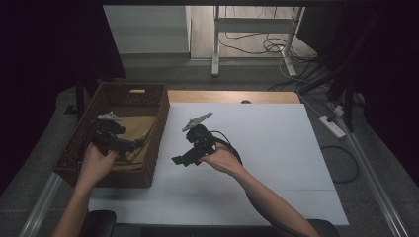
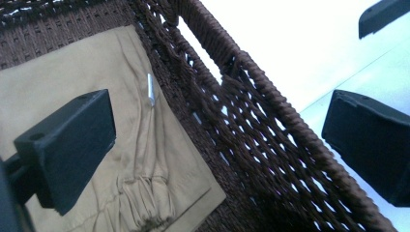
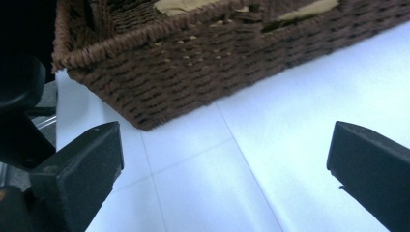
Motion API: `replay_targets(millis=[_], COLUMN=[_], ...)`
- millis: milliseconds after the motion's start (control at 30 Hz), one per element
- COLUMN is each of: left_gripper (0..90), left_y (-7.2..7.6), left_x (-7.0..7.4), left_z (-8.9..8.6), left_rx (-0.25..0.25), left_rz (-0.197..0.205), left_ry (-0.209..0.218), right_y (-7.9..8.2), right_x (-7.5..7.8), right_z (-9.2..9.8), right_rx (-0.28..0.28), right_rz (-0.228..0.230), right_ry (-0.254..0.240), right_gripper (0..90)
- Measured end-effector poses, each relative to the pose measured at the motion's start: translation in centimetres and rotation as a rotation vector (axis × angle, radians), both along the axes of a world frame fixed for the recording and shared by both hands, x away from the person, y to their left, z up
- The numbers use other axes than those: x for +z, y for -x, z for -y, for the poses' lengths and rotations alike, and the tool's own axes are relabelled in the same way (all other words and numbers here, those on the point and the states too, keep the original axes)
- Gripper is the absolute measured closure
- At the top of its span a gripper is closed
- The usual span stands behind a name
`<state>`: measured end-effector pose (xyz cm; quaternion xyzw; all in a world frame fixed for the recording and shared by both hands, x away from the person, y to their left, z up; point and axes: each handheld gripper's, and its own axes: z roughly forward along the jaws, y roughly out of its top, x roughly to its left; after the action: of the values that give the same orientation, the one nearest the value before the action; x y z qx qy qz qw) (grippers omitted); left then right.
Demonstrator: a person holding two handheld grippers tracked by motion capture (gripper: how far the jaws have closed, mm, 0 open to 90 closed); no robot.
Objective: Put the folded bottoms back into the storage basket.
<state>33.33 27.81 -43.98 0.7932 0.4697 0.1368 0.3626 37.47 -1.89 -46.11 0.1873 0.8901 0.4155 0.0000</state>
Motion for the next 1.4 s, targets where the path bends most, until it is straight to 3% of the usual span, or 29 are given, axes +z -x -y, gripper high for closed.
replay_targets(millis=[267,633,733,1400], left_gripper=[0.0,0.0,0.0,0.0], left_y=[1.7,3.3,3.9,8.2], left_x=[0.5,-0.5,-0.8,-0.8], left_z=[0.4,0.6,0.6,0.6], left_rx=[0.001,0.007,0.004,-0.012], left_rz=[0.024,0.025,0.022,0.052], left_ry=[0.013,0.043,0.057,0.081], right_y=[-0.1,0.2,0.5,1.7], right_x=[-0.5,-1.1,-1.0,-2.2], right_z=[2.2,4.2,4.6,7.2], right_rx=[-0.019,-0.013,-0.027,-0.052], right_rz=[0.013,-0.021,-0.001,-0.029], right_ry=[0.003,-0.054,-0.06,-0.001], right_gripper=[0.3,0.2,0.3,0.2])
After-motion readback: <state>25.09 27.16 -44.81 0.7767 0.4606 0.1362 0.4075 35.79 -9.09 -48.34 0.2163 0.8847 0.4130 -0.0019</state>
